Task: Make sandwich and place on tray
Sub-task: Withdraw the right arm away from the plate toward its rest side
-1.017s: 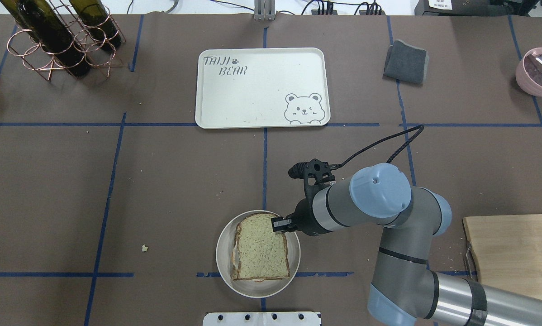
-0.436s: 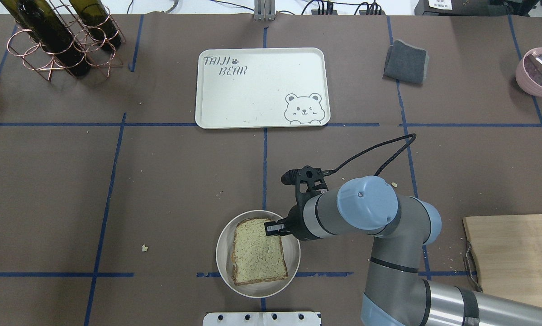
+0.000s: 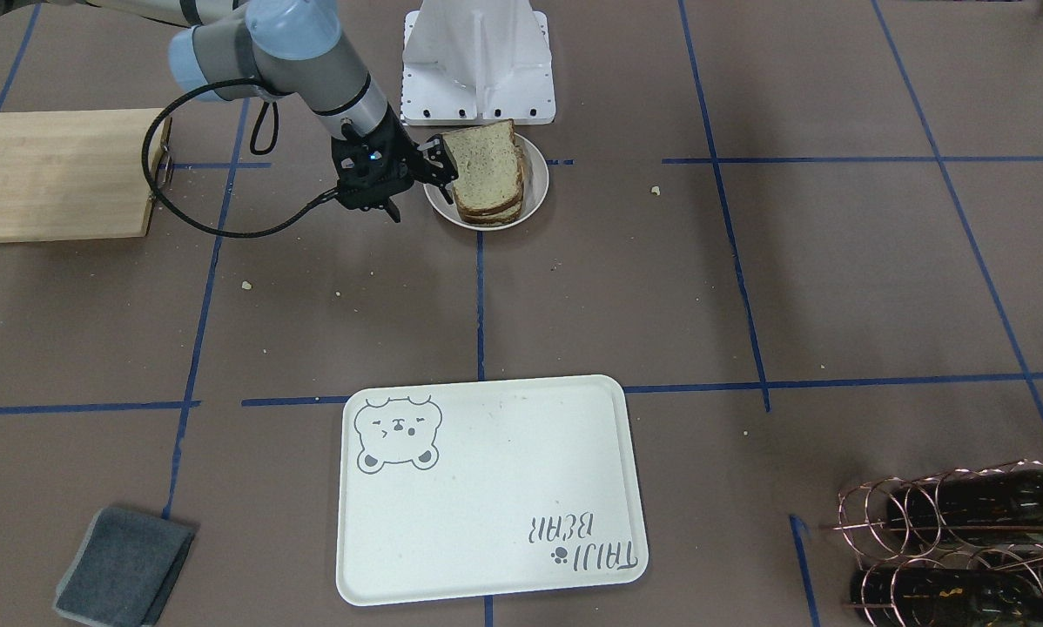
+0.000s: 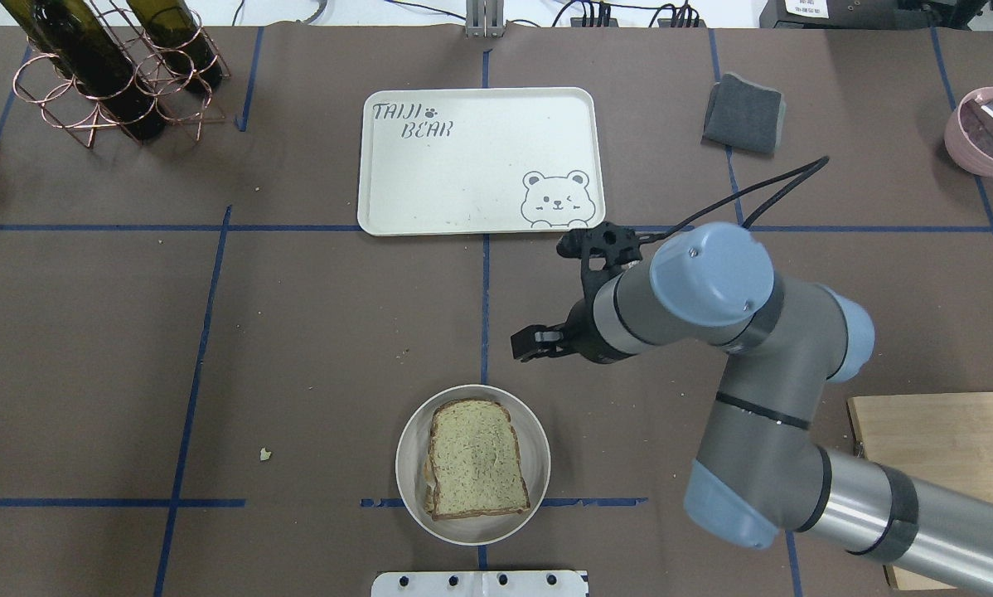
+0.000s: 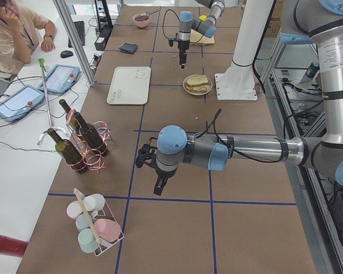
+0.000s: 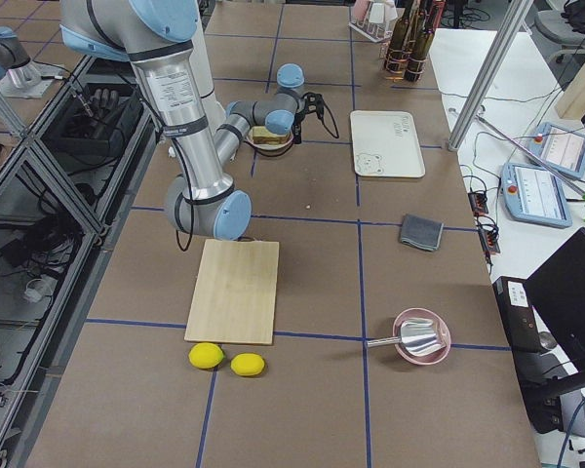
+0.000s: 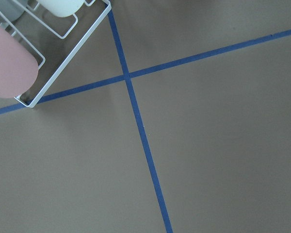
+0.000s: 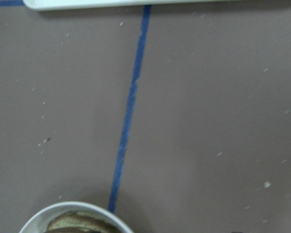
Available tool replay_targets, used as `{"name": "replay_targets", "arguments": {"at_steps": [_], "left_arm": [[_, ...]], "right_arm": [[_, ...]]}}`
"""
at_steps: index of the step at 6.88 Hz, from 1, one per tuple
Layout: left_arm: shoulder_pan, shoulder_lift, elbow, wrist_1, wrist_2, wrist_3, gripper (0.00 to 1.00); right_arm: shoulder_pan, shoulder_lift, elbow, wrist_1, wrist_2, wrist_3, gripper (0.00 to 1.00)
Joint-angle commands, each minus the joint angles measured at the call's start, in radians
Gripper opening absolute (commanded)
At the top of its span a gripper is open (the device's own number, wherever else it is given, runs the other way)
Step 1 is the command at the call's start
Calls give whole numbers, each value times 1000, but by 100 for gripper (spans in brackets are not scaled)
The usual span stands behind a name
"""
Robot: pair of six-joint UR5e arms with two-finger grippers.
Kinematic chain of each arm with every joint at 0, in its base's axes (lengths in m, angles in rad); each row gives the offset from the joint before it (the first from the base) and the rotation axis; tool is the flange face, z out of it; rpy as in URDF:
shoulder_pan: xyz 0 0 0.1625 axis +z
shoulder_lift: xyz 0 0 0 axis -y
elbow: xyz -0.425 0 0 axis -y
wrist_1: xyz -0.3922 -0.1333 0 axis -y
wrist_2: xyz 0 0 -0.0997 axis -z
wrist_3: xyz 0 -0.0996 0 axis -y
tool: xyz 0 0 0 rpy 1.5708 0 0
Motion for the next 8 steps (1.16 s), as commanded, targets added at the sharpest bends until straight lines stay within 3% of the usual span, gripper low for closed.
{"name": "replay_targets", "arguments": {"at_steps": [1, 2, 3, 4, 6, 7, 8], "left_arm": [[1, -24, -3, -203, 4, 0, 100], [3, -80, 41, -430, 1, -11, 100], [6, -102, 107, -556, -28, -61, 100], [32, -123, 100, -565, -72, -206, 100], [237, -134, 7, -621, -73, -369, 100], [408, -197, -15, -614, -65, -637, 100], [578, -257, -47, -614, 2, -907, 100]], "right_arm": [[174, -12, 20, -180, 93, -217, 100], [249, -42, 23, -237, 124, -347, 100], [325, -126, 36, -248, 133, -505, 100], [422, -223, 51, -250, 156, -702, 100], [696, -443, 49, -247, 294, -1053, 100], [811, -545, 45, -251, 341, -1195, 100], [919, -634, 42, -251, 352, -1303, 100]]}}
